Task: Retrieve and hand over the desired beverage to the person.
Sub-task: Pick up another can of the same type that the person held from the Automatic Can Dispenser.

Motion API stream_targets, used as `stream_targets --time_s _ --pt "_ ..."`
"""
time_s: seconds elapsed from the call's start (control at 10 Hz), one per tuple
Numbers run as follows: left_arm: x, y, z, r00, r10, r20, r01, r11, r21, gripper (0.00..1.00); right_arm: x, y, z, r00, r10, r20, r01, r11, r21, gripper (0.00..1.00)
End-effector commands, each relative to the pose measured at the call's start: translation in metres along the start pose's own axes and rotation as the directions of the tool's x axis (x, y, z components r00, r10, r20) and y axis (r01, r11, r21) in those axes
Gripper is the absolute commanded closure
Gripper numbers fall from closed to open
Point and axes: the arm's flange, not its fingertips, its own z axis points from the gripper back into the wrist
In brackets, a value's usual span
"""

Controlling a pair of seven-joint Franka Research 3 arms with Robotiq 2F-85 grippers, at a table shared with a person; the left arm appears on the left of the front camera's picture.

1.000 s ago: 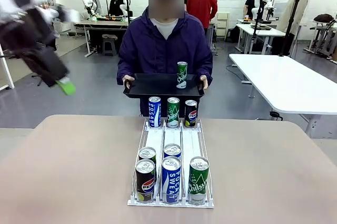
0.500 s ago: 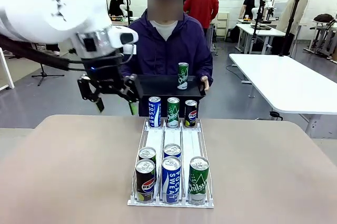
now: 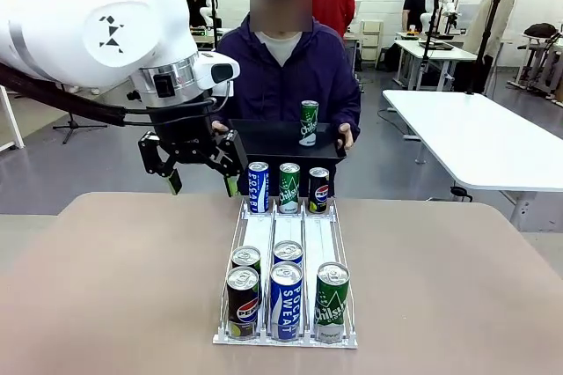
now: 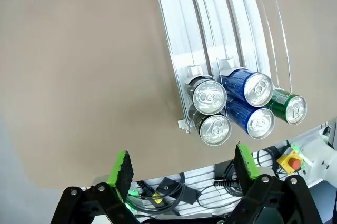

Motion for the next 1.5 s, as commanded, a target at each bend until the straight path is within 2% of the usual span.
stream_targets --time_s 0.0,0.3,0.5,0.8,1.2,1.4 --pt "-0.001 0.001 0.003 1.0 -0.018 -0.006 0.018 1.0 0.008 0.0 0.0 -0.001 -0.001 1.0 0.007 0.012 -0.007 1.0 0.016 0.0" --pt "0.0 0.001 0.001 1.0 0.0 -0.001 0.0 1.0 -0.003 0.0 0.0 -0.001 -0.001 1.0 0.007 0.012 -0.007 1.0 0.016 0.0" --pt "-0.012 -0.016 -0.034 0.998 0.048 -0.04 -0.049 0.999 -0.013 0.0 0.0 -0.001 -0.001 1.0 0.007 0.012 -0.007 1.0 0.016 0.0" --pt "-0.024 -0.039 -0.077 0.985 0.155 -0.069 -0.153 0.988 0.031 0.0 0.0 -0.001 -0.001 1.0 0.007 0.012 -0.007 1.0 0.016 0.0" --pt "-0.025 -0.045 -0.108 0.983 0.153 -0.105 -0.146 0.986 0.076 0.0 0.0 -0.001 -0.001 1.0 0.007 0.012 -0.007 1.0 0.016 0.0" --pt "-0.027 -0.048 -0.116 0.984 0.112 -0.14 -0.102 0.992 0.074 0.0 0.0 -0.001 -0.001 1.0 0.007 0.012 -0.007 1.0 0.016 0.0"
